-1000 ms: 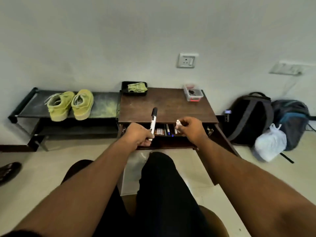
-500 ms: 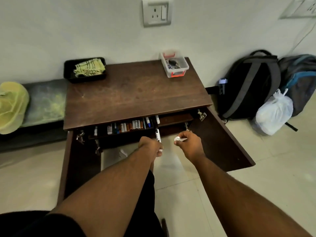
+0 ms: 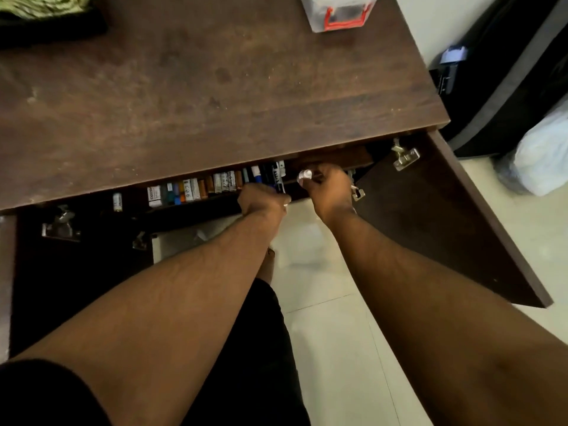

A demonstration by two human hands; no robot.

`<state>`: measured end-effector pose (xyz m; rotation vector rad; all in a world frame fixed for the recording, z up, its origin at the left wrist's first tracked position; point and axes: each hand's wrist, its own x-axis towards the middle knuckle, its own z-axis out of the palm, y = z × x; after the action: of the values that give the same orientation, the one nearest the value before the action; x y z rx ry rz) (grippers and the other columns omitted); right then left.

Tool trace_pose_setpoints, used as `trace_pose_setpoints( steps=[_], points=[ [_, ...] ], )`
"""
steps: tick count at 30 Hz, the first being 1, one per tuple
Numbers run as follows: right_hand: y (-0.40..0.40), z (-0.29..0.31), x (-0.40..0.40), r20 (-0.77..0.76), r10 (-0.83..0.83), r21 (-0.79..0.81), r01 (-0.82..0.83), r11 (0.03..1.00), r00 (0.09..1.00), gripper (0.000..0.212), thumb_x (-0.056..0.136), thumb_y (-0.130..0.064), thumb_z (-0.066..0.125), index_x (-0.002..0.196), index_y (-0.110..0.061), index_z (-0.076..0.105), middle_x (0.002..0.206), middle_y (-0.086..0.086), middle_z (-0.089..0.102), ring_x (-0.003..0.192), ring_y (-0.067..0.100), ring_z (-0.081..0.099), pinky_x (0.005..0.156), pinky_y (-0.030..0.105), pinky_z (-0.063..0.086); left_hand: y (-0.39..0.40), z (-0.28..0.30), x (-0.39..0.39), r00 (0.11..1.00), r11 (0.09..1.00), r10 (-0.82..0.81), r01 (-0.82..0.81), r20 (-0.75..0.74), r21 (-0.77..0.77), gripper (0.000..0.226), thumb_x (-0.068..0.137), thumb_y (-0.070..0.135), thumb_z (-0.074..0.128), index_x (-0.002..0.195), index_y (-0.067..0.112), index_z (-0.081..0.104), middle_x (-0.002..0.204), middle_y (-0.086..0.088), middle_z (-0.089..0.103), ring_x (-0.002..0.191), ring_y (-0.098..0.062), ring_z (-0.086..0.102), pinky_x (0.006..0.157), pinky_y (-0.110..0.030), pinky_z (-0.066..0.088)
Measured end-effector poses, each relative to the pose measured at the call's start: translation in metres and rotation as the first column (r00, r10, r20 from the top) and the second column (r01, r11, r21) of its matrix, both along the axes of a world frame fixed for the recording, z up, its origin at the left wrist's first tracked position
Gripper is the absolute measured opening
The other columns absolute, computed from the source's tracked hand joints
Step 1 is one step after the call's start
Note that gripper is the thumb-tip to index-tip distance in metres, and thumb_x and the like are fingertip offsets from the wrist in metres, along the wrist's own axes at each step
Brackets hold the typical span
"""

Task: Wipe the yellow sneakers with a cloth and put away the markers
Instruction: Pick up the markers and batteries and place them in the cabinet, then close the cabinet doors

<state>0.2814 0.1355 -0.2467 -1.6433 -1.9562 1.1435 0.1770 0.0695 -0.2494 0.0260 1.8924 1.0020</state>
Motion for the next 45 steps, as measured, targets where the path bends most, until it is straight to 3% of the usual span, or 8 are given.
trace_pose_setpoints(
  steps=[4,17,24,30,37,40,42,45],
  points=[
    [0.006,-0.007,-0.011,0.022,0.000,0.027,0.000,1.000,1.000,0.022,0.083,-0.021,0.070,0.100,-0.008,0.072,0.099,0.009,0.072,0.092,0.022,0.067,0.080,0.032,0.053,0.008,-0.009,0.000,0.986,0.993,0.116,-0.118,-0.120,-0.003,0.030,0.066,0.001,0.084,0.066,0.013,0.057,0.081,-0.013,0.070,0.081,-0.030,0.071,0.075,-0.042,0.061],
    [0.012,-0.002,-0.030,-0.044,-0.055,-0.050,0.053,0.997,0.997,0.023,0.084,-0.016,0.070,0.104,-0.005,0.070,0.102,0.010,0.071,0.088,0.014,0.064,0.068,0.016,0.043,0.017,-0.012,-0.011,0.936,0.937,0.335,-0.320,-0.110,0.139,0.028,0.077,-0.003,0.074,0.071,0.013,0.052,0.074,-0.005,0.062,0.064,-0.018,0.065,0.056,-0.028,0.058],
    [-0.032,0.056,0.050,0.112,0.014,0.097,-0.025,0.995,0.994,0.025,0.088,-0.018,0.065,0.112,-0.010,0.069,0.113,0.005,0.065,0.103,0.020,0.061,0.091,0.026,0.047,-0.082,0.034,-0.035,0.905,0.999,-0.032,0.029,-0.423,-0.013,0.024,0.074,0.015,0.081,0.064,0.019,0.059,0.074,-0.008,0.070,0.072,-0.024,0.071,0.071,-0.038,0.061],
    [-0.048,0.150,0.140,0.515,-0.059,0.284,-0.106,0.953,0.855,0.029,0.088,-0.032,0.063,0.116,-0.023,0.064,0.131,0.002,0.049,0.122,0.026,0.040,0.103,0.044,0.032,-0.190,0.116,-0.046,0.688,0.956,-0.283,0.255,-0.668,-0.142,0.013,0.090,0.022,0.065,0.095,0.011,0.070,0.088,-0.003,0.067,0.075,-0.010,0.059,0.063,-0.020,0.043],
    [-0.052,0.159,0.182,0.693,0.058,-0.084,0.001,0.996,0.718,0.048,0.081,-0.036,0.072,0.126,-0.029,0.057,0.141,0.010,0.035,0.126,0.035,0.036,0.101,0.050,0.035,-0.248,0.169,-0.060,0.493,0.934,-0.340,0.277,-0.801,-0.226,0.022,0.094,0.019,0.056,0.094,0.006,0.074,0.095,-0.010,0.070,0.086,-0.025,0.062,0.071,-0.029,0.043],
    [-0.058,0.151,0.180,0.761,0.056,-0.044,-0.035,0.998,0.646,0.042,0.080,-0.034,0.073,0.120,-0.028,0.060,0.138,0.011,0.035,0.121,0.036,0.036,0.098,0.050,0.033,-0.262,0.164,-0.067,0.388,0.909,-0.408,0.256,-0.826,-0.328,0.023,0.090,0.022,0.057,0.096,0.007,0.074,0.120,-0.018,0.061,0.113,-0.036,0.052,0.094,-0.041,0.045],
    [-0.063,0.148,0.174,0.751,0.018,-0.002,-0.025,1.000,0.660,0.039,0.082,-0.029,0.071,0.119,-0.024,0.062,0.132,0.012,0.039,0.116,0.037,0.039,0.096,0.048,0.034,-0.274,0.154,-0.070,0.471,0.861,-0.487,0.121,-0.736,-0.493,0.030,0.088,0.028,0.060,0.112,0.013,0.070,0.144,-0.021,0.040,0.131,-0.041,0.036,0.110,-0.046,0.033],
    [-0.076,0.144,0.165,0.735,0.006,0.051,-0.064,0.997,0.678,0.037,0.086,-0.020,0.064,0.122,-0.020,0.060,0.129,0.013,0.043,0.113,0.038,0.044,0.095,0.046,0.038,-0.282,0.147,-0.063,0.723,0.821,-0.424,0.052,-0.545,-0.569,0.035,0.088,0.020,0.058,0.120,0.006,0.064,0.143,-0.020,0.036,0.119,-0.045,0.047,0.101,-0.046,0.042]
  ],
)
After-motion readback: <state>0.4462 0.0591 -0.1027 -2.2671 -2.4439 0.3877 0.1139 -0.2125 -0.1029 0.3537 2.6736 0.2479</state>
